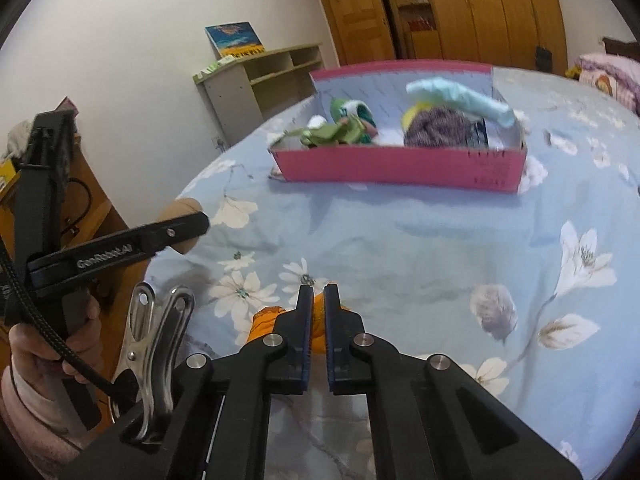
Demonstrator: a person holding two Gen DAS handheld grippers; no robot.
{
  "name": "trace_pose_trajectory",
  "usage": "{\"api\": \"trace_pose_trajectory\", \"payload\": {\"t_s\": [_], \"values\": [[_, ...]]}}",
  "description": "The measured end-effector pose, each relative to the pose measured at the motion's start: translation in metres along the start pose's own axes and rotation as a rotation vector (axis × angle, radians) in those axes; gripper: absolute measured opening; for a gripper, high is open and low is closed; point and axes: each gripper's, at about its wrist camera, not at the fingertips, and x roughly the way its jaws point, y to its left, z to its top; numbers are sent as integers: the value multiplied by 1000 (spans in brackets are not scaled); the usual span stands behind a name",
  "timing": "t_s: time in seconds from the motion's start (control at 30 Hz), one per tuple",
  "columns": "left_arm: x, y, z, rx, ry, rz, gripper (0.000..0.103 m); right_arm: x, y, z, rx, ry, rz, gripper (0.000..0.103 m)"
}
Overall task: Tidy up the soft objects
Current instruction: 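Grasp the orange cloth with the right tool while the left tool lifts the beige sponge, then carry the beige sponge and the orange cloth over the pink box with both tools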
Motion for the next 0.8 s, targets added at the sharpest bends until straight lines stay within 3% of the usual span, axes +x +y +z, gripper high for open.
{"api": "trace_pose_trajectory", "payload": {"t_s": [0.33,0.8], "values": [[-3,-12,12,35,-7,-34,42,-21,1,22,-29,-68,-16,5],[6,-50,65,122,-45,-93,42,-28,-14,72,-69,-143,-71,5]]}}
